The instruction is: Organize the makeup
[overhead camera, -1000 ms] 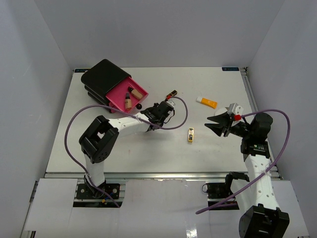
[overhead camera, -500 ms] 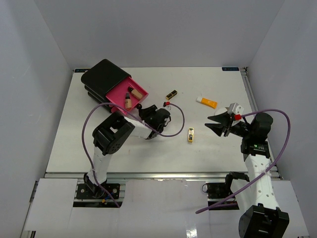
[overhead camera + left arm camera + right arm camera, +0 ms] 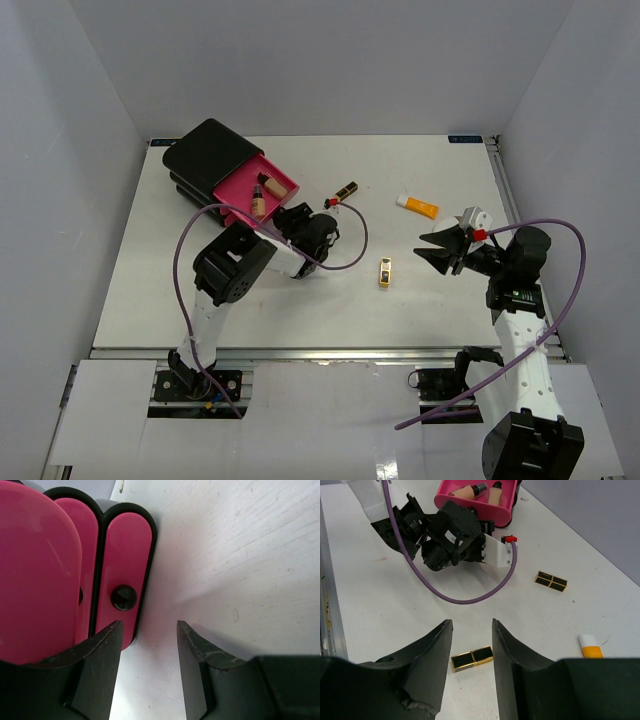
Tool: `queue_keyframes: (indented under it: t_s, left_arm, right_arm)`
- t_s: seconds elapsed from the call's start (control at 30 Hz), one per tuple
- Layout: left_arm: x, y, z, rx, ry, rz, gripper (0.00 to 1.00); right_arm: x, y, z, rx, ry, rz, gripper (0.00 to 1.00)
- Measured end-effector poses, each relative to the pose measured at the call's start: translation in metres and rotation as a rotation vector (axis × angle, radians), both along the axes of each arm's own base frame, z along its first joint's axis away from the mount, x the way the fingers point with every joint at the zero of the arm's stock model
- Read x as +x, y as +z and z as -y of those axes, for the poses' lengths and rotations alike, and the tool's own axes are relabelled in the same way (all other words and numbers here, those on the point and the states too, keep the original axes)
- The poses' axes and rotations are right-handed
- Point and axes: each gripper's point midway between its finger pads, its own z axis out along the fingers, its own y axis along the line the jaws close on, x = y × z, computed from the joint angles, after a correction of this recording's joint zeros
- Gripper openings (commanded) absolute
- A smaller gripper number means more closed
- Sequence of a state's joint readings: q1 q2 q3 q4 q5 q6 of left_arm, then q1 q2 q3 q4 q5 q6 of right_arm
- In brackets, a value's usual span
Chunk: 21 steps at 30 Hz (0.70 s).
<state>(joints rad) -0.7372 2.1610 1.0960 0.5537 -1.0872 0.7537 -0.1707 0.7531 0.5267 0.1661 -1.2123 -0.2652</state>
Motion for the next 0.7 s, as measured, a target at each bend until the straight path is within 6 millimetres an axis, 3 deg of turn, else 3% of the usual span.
queue_keyframes:
  t_s: [0.17,0.37,0.53,0.7]
  left_arm:
    - [-0.001,0.012,0.001,-0.001,0.002,0.004,0.62]
    - [0.006,0.048,0.008,-0.066,0.004,0.05,0.65]
    - [0.016,0.064,0.017,-0.149,0.014,0.032,0.65]
    - [0.029,0.073,0.004,-0.236,0.055,0.012,0.65]
  right_arm:
    - [0.0,0.0,0.0,0.0,-0.001,-0.001,0.44]
    - [0.001,0.0,0.0,0.0,-0.002,-0.001,0.44]
    - [0.001,0.0,0.001,-0.001,-0.008,-0.001,0.44]
    - [0.002,-0.001,0.002,-0.001,-0.011,-0.003,0.44]
